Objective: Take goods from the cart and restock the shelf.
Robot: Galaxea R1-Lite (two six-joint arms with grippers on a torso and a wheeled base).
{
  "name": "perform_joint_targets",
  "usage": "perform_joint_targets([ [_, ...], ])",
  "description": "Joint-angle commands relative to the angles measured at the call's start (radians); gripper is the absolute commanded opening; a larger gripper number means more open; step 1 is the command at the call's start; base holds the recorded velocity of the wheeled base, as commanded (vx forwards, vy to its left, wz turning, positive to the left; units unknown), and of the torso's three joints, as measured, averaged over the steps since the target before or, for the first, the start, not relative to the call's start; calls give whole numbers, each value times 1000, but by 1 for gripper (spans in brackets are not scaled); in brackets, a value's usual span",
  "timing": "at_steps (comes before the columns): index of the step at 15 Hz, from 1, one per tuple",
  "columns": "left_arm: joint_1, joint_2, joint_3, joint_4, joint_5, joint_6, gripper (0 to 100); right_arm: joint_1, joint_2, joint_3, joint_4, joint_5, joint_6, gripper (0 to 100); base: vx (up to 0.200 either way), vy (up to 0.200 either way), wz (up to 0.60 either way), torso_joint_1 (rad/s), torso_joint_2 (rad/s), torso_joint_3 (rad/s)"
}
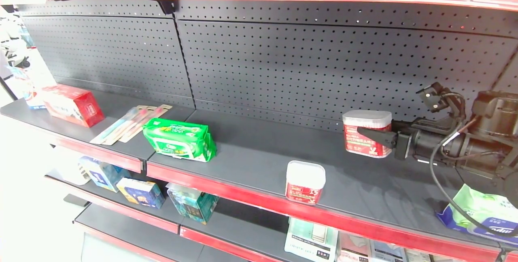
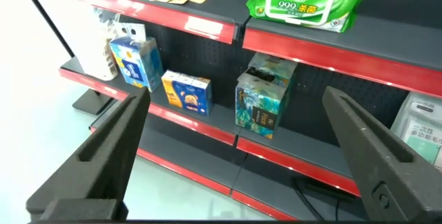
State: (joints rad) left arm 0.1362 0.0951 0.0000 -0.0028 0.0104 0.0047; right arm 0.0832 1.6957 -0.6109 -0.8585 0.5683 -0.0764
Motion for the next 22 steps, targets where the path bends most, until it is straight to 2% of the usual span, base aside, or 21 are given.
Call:
perform_joint_targets([
  [1,0,2,0,0,0,0,100,1,96,-35,-14,1,0,0,0,0,0,0,0,0],
  [4,0,2,0,0,0,0,100,9,150,-61,-39,2,0,0,0,0,0,0,0,0],
  [6,0,2,0,0,0,0,100,18,217,-66,-136,5,0,0,0,0,0,0,0,0],
  [10,0,2,0,0,0,0,100,18,289,-76,-189,67,-2,0,0,0,0,0,0,0],
  [13,0,2,0,0,0,0,100,23,395,-129,-317,74,0,0,0,0,0,0,0,0],
  [14,0,2,0,0,0,0,100,23,410,-145,-327,78,0,0,0,0,0,0,0,0],
  [17,0,2,0,0,0,0,100,3,469,-193,-349,174,-2,0,0,0,0,0,0,0],
  [22,0,2,0,0,0,0,100,-8,539,-257,-370,237,0,0,0,0,0,0,0,0],
])
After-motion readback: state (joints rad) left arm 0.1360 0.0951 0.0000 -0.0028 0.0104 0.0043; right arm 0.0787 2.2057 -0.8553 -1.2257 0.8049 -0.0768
